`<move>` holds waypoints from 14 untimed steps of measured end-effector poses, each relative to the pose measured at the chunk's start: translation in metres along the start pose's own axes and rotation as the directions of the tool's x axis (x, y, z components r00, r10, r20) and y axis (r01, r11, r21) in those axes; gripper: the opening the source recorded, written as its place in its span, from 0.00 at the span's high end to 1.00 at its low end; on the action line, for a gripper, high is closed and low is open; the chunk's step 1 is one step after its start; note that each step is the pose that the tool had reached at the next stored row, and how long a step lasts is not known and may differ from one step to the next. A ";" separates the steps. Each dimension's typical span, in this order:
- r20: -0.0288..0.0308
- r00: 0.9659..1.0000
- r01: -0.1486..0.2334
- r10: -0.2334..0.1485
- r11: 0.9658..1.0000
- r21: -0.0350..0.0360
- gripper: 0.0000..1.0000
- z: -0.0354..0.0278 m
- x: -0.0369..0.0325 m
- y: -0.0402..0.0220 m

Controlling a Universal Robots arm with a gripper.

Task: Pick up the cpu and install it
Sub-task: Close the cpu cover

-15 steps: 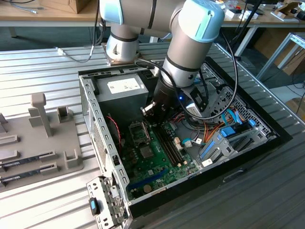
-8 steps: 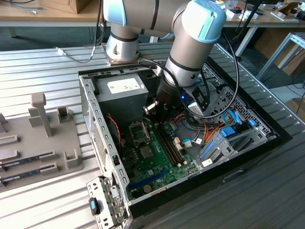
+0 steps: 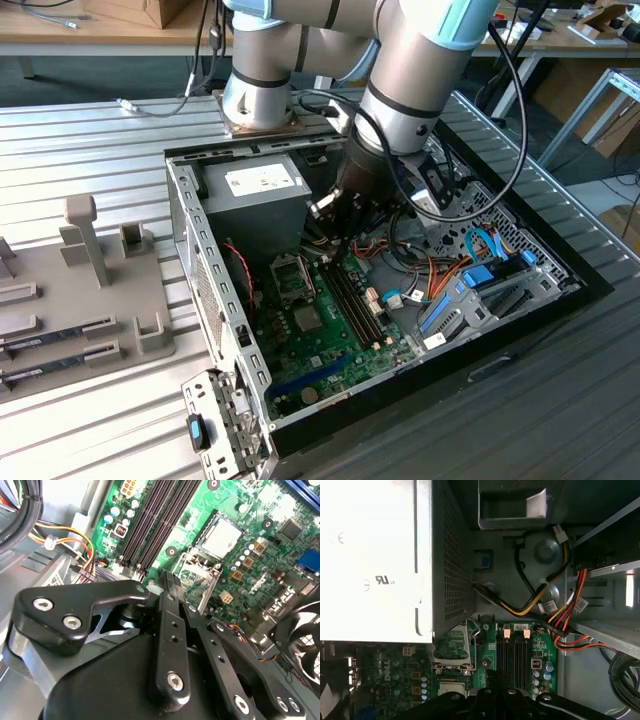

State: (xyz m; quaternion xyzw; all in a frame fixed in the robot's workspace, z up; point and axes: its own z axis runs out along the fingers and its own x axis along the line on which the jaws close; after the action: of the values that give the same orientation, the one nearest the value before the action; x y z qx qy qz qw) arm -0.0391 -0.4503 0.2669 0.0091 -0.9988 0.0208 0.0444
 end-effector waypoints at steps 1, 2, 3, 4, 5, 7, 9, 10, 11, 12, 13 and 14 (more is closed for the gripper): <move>0.000 1.000 0.000 0.000 1.000 0.000 0.89 0.0000 0.0000 0.0000; 0.000 1.000 0.000 0.000 1.000 0.000 0.89 0.0000 0.0000 0.0000; 0.000 1.000 0.000 0.000 1.000 -0.001 0.89 -0.0001 0.0001 -0.0001; 0.000 1.000 0.000 0.000 1.000 -0.001 0.89 -0.0001 0.0001 0.0000; 0.000 1.000 0.000 0.000 1.000 -0.002 0.89 -0.0001 0.0001 -0.0002; 0.002 0.999 0.051 -0.051 0.999 0.003 0.89 0.0000 0.0000 -0.0002; 0.004 0.993 0.114 -0.114 0.993 0.009 0.89 -0.0001 0.0000 -0.0002; 0.005 0.989 0.146 -0.146 0.989 0.011 0.89 0.0000 0.0000 -0.0002; 0.006 0.984 0.178 -0.178 0.984 0.015 0.89 0.0000 0.0000 -0.0002; 0.006 0.979 0.202 -0.202 0.979 0.017 0.89 0.0001 0.0000 -0.0002; 0.007 0.975 0.221 -0.221 0.975 0.019 0.89 0.0002 0.0000 -0.0002; 0.008 0.965 0.263 -0.264 0.964 0.023 0.89 0.0004 0.0000 -0.0002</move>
State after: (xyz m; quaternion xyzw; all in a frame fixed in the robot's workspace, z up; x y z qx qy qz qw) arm -0.0391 -0.4505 0.2665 0.1424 -0.9886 0.0256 0.0414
